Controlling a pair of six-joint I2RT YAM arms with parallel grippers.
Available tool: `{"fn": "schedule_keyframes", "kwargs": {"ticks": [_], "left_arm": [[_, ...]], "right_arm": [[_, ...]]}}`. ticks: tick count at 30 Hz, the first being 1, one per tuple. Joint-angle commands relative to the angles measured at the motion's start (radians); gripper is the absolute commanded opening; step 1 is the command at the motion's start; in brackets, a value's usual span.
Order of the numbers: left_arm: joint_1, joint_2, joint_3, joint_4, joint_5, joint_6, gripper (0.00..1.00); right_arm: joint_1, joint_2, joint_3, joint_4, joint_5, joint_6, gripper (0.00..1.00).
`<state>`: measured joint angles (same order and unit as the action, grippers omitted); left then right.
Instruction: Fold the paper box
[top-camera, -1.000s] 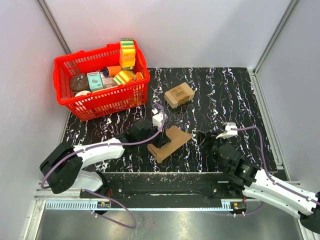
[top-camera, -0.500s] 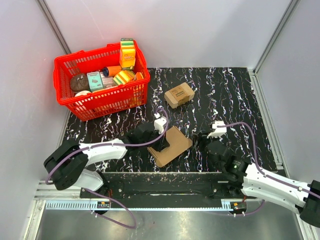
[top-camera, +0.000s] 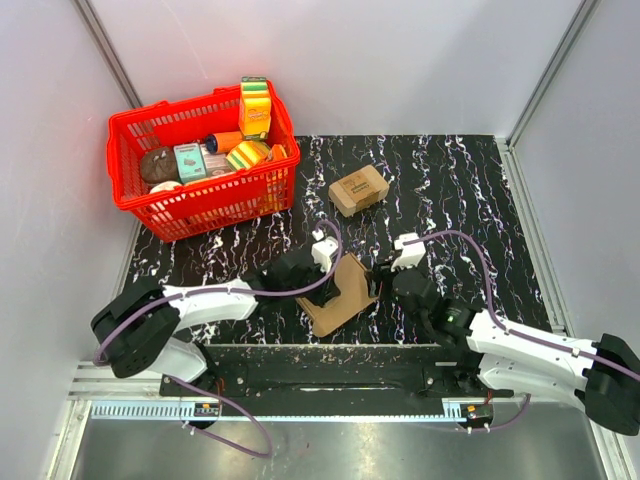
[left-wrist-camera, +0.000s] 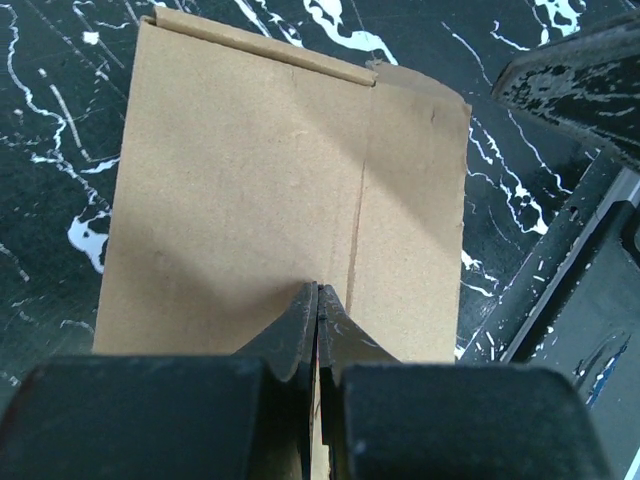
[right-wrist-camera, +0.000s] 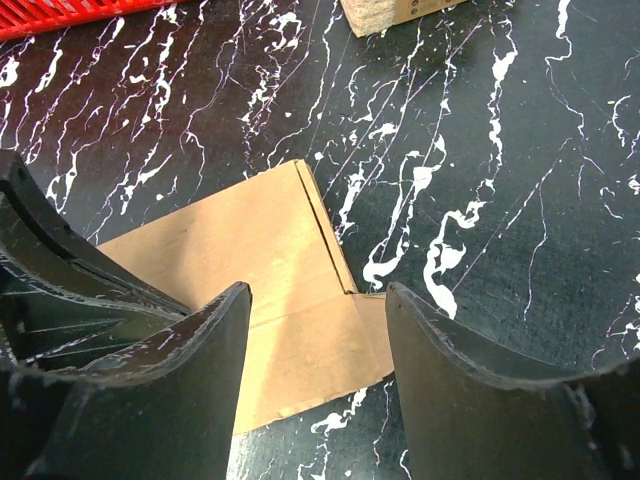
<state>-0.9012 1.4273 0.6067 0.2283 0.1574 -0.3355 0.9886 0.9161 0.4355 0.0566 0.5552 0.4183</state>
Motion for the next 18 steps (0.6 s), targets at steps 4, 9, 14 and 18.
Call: {"fn": "schedule_keyframes", "kwargs": {"ticks": [4, 9, 14, 18], "left_arm": [[-0.004, -0.2, -0.007, -0.099, -0.139, 0.015, 0.07], [-0.004, -0.368, -0.05, -0.115, -0.2, 0.001, 0.13], [-0.005, -0.543, -0.107, -0.203, -0.255, -0.06, 0.18], [-0.005, -0.632, -0.157, -0.339, -0.314, -0.219, 0.14]], "right_arm": [[-0.008, -0.016, 0.055, -0.04, 0.005, -0.009, 0.66], [-0.079, -0.006, 0.088, -0.116, -0.069, -0.01, 0.66], [-0.267, 0.029, 0.124, -0.132, -0.34, -0.055, 0.6], [-0.352, 0.134, 0.195, -0.133, -0.552, -0.14, 0.59]]}}
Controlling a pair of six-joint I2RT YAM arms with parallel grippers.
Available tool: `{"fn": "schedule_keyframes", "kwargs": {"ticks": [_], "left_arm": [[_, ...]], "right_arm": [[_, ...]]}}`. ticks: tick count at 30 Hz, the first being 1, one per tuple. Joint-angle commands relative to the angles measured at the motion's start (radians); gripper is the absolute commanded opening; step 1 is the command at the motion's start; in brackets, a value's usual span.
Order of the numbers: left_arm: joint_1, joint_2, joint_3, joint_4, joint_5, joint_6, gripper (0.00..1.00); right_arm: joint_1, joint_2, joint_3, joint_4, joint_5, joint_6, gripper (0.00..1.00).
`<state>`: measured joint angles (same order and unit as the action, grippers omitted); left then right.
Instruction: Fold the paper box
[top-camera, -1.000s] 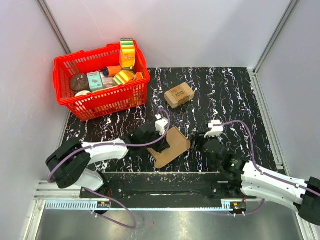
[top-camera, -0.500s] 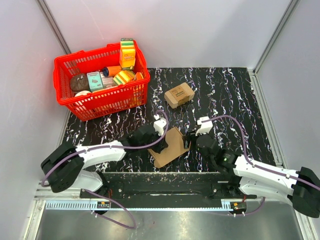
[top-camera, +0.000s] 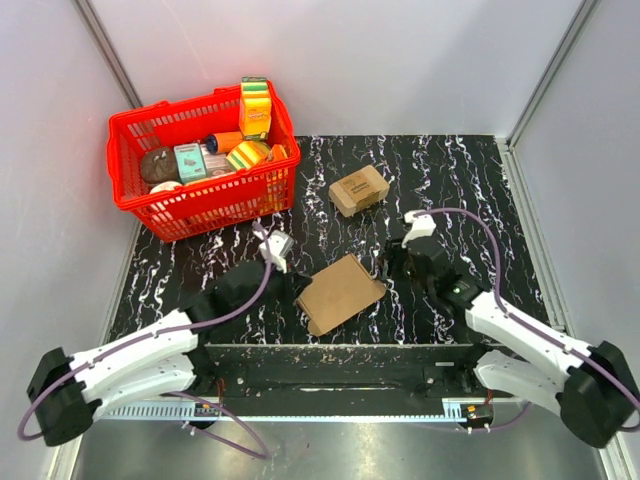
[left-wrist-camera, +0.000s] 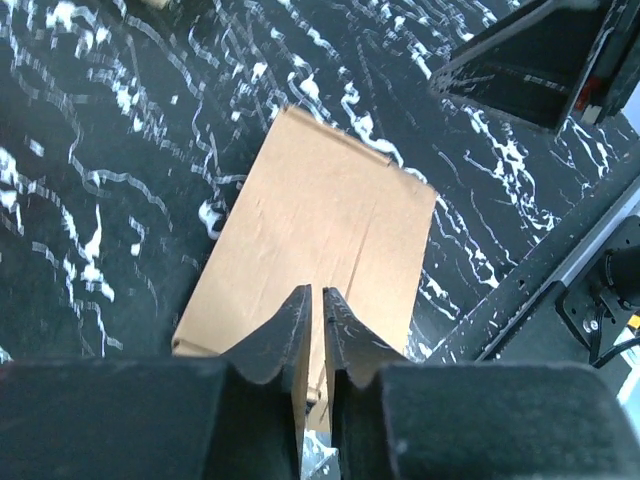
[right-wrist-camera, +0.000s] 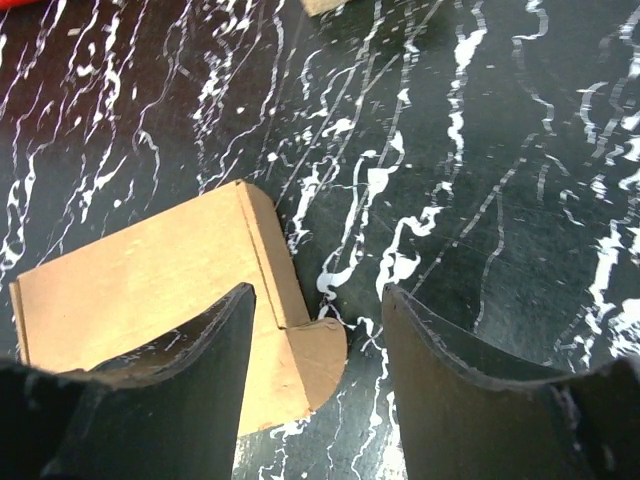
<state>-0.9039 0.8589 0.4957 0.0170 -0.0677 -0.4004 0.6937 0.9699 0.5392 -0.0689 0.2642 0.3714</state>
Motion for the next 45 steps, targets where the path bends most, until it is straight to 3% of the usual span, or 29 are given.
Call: {"fn": "schedule_keyframes", "kwargs": {"ticks": [1, 3, 7, 9, 14, 28, 45], "left_arm": [[-0.003, -0.079, -0.064, -0.141, -0.104, -0.202, 0.08], [-0.001, -0.095, -0.091, -0.176, -0.127, -0.303, 0.0], [-0.021, -0.097, -0.112, -0.305, -0.231, -0.44, 0.0], [-0.042, -0.078, -0.117, -0.31, -0.247, -0.466, 0.0], [-0.075, 0.057, -0.05, -0.393, -0.328, -0.491, 0.0], [-0.084, 0.321, 0.018, -0.241, -0.343, -0.459, 0.0], [0.063, 0.575, 0.184, -0.114, -0.253, -0.246, 0.0]], "right_arm": [[-0.069, 0.114, 0.109, -0.012, -0.302, -0.1, 0.57], [-0.085, 0.16, 0.137, -0.014, -0.286, -0.08, 0.49], [-0.106, 0.222, 0.163, -0.029, -0.16, -0.042, 0.38], [-0.111, 0.26, 0.185, -0.045, -0.126, -0.051, 0.35], [-0.111, 0.378, 0.225, -0.06, -0.146, -0.091, 0.15], [-0.114, 0.552, 0.255, -0.039, -0.362, -0.151, 0.07], [-0.114, 0.513, 0.22, -0.089, -0.346, -0.083, 0.13]]}}
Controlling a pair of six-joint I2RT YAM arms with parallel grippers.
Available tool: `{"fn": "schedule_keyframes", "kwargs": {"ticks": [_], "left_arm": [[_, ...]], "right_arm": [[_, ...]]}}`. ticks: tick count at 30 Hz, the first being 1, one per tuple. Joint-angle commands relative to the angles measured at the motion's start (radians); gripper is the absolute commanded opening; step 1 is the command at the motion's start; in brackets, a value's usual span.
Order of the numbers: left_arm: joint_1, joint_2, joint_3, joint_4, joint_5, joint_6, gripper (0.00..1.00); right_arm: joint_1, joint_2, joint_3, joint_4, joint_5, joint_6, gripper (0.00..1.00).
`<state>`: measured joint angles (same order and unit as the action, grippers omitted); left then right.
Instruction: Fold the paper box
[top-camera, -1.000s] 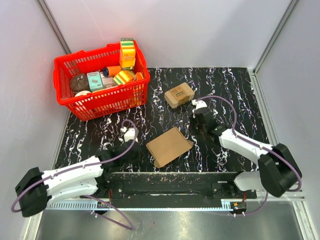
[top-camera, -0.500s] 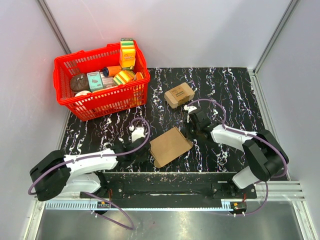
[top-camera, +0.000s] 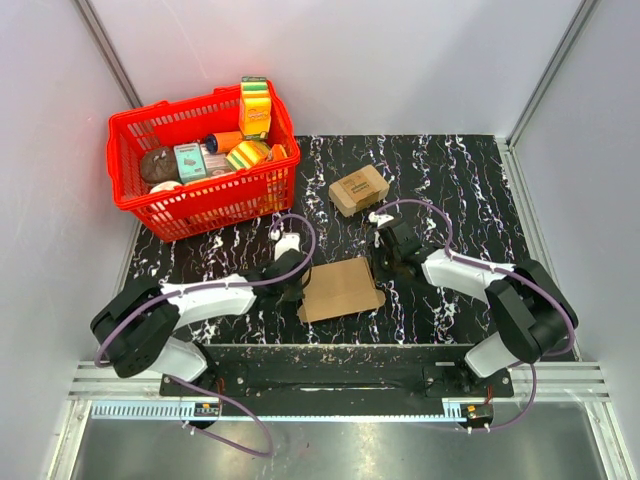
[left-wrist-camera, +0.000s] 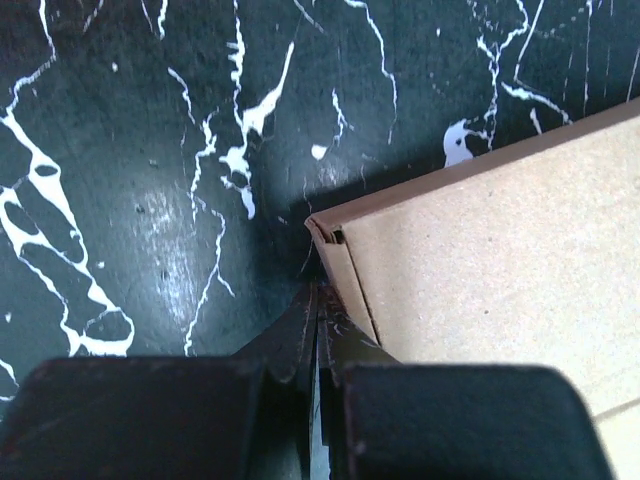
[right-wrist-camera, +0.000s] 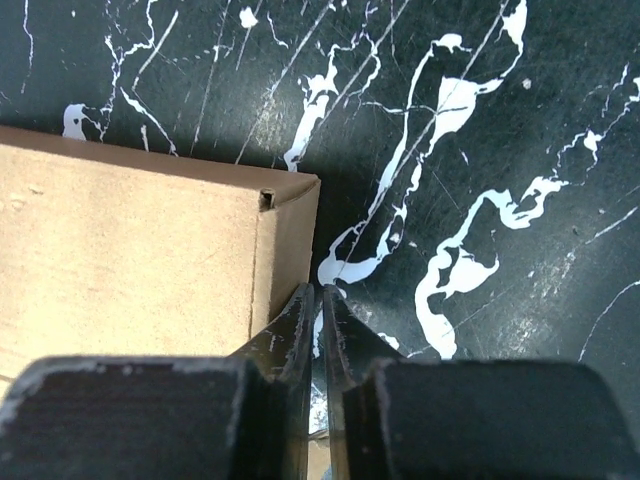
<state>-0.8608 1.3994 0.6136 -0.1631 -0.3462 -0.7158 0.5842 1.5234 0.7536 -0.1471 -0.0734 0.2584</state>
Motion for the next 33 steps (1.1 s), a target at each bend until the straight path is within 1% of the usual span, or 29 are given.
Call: {"fn": "schedule_keyframes", "kwargs": {"ticks": [1, 9, 12, 13, 16, 18, 23, 25, 26, 27, 28, 29, 31, 33], "left_arm": [[0.026, 0.045, 0.078, 0.068, 0.027, 0.082, 0.0], [0.077, 0.141, 0.21, 0.065, 0.056, 0.187, 0.0], [0.098, 0.171, 0.25, 0.056, 0.061, 0.219, 0.0], [0.108, 0.179, 0.255, 0.053, 0.058, 0.228, 0.0], [0.132, 0.174, 0.242, 0.05, 0.036, 0.246, 0.0], [0.15, 0.148, 0.216, 0.05, 0.021, 0.248, 0.0], [0.177, 0.027, 0.111, 0.074, 0.009, 0.245, 0.12], [0.181, -0.032, 0.063, 0.086, 0.015, 0.24, 0.15], [0.18, -0.063, 0.037, 0.108, 0.027, 0.242, 0.17], [0.181, -0.101, -0.012, 0.152, 0.05, 0.26, 0.19], [0.184, -0.14, -0.053, 0.196, 0.076, 0.274, 0.24], [0.193, -0.166, -0.078, 0.226, 0.094, 0.273, 0.3], [0.223, -0.203, -0.1, 0.237, 0.154, 0.269, 0.33], [0.244, -0.232, -0.098, 0.217, 0.211, 0.269, 0.36]], "right_arm": [[-0.004, -0.043, 0.003, -0.009, -0.005, 0.039, 0.13], [-0.003, -0.039, 0.012, -0.009, 0.032, 0.067, 0.13], [-0.007, -0.039, 0.021, -0.014, 0.069, 0.079, 0.13], [-0.012, -0.039, 0.024, -0.016, 0.107, 0.081, 0.13], [-0.038, -0.058, 0.024, -0.025, 0.161, 0.105, 0.12], [-0.058, -0.089, 0.013, -0.032, 0.225, 0.129, 0.11], [-0.109, -0.19, -0.019, -0.043, 0.311, 0.148, 0.1], [-0.124, -0.232, -0.034, -0.036, 0.285, 0.142, 0.1], [-0.13, -0.258, -0.046, -0.025, 0.264, 0.143, 0.13], [-0.136, -0.282, -0.059, -0.014, 0.244, 0.15, 0.23], [-0.142, -0.302, -0.071, -0.002, 0.222, 0.162, 0.29], [-0.152, -0.318, -0.08, 0.013, 0.196, 0.174, 0.33], [-0.171, -0.336, -0.091, 0.03, 0.15, 0.191, 0.39], [-0.176, -0.348, -0.088, 0.027, 0.118, 0.193, 0.48]]}}
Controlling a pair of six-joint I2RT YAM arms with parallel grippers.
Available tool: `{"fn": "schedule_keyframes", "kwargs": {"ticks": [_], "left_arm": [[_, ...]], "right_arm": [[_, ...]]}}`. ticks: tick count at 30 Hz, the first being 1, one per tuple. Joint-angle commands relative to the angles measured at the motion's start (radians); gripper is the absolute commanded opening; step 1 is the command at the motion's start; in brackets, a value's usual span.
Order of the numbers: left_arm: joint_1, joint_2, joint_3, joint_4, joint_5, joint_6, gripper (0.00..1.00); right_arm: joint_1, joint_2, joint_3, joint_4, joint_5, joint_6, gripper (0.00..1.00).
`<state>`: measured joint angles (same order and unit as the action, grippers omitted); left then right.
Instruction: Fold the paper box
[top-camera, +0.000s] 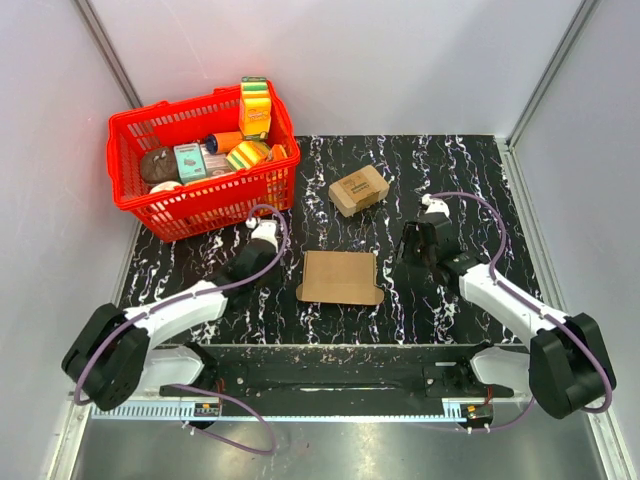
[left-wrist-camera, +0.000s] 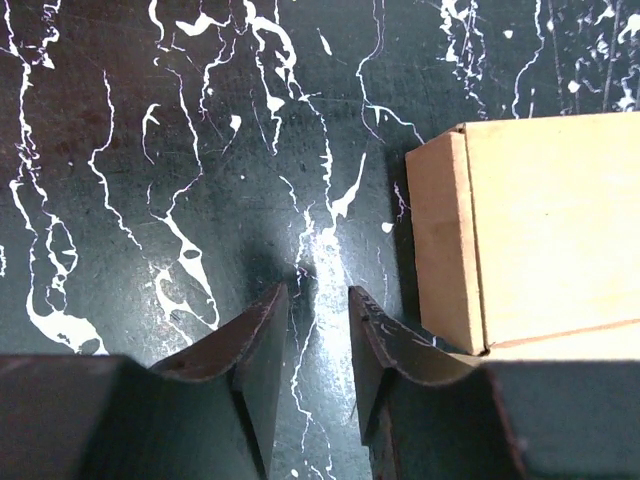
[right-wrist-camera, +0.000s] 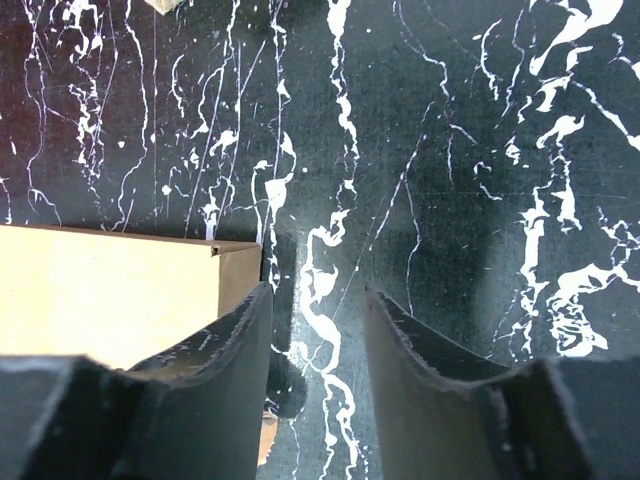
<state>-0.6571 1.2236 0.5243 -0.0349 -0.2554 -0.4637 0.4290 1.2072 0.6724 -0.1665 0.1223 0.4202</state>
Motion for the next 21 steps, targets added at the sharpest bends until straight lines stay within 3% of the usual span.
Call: {"fn": "schedule_keyframes", "kwargs": {"ticks": [1, 3, 5, 8, 13, 21], "left_arm": [[0.042, -0.076, -0.012, 0.075, 0.131, 0.013, 0.44], [0.043, -0.131, -0.035, 0.073, 0.171, 0.002, 0.56], [0.042, -0.203, -0.065, 0.09, 0.211, -0.01, 0.61], [0.04, -0.263, -0.134, 0.199, 0.31, -0.036, 0.61], [0.04, -0.259, -0.208, 0.331, 0.334, -0.058, 0.62], [0.033, -0.179, -0.251, 0.476, 0.386, -0.092, 0.62]], "right_arm": [[-0.021, -0.04, -0.002, 0.039, -0.093, 0.028, 0.51], [-0.021, -0.06, -0.008, 0.035, -0.119, 0.016, 0.54], [-0.021, -0.08, -0.025, 0.039, -0.185, 0.006, 0.56], [-0.021, -0.1, -0.045, 0.058, -0.245, 0.029, 0.56], [0.005, -0.116, -0.074, 0.067, -0.282, 0.071, 0.56], [0.111, -0.156, -0.102, 0.058, -0.178, 0.086, 0.64]]}}
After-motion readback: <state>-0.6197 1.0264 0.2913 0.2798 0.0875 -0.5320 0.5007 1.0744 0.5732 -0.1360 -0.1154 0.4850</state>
